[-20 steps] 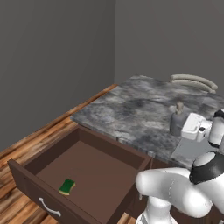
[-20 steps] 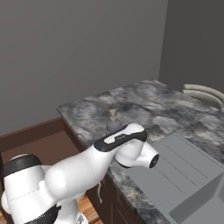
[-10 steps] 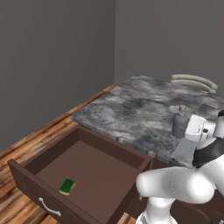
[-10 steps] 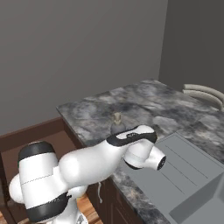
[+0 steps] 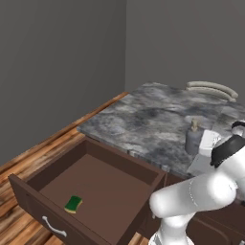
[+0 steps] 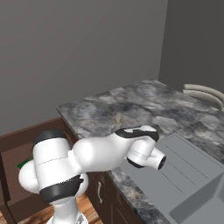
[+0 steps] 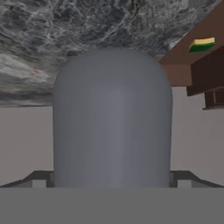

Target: Restock the sink supplies by placing the sponge and soap dispenser on the counter and next to the sink. Make sure the soap dispenser is upright.

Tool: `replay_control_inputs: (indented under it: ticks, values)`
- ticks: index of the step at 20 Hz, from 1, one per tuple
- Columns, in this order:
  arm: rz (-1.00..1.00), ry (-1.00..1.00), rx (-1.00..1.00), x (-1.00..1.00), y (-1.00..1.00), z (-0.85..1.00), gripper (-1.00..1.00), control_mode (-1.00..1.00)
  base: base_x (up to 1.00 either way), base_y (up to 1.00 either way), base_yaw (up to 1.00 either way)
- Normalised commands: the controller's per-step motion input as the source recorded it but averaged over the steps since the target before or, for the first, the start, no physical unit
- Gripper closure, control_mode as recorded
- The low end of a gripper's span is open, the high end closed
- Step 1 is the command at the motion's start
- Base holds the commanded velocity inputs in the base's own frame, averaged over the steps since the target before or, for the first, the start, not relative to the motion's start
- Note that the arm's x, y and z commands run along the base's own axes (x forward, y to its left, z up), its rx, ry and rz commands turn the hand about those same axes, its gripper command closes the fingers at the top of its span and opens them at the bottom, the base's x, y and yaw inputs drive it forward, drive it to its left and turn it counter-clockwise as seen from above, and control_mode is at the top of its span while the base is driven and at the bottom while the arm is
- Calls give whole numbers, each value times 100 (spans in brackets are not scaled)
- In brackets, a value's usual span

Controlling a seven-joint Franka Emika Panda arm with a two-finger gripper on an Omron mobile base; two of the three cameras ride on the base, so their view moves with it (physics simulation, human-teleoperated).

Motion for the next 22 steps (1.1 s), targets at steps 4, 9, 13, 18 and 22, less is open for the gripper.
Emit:
replay_control_inputs:
  ticks: [4,9,13,18,22]
  values:
    - [5,0,3,7,-16,-32,100,-100,0,0,0]
    - [4,0,1,6,-16,-25,100,-100,0,0,0]
    - [3,0,0,5,-9,-28,100,-100,0,0,0]
    - [5,0,1,19,-3,-14,100,-100,0,0,0]
    - [8,0,3,31,0,-8,100,-100,0,0,0]
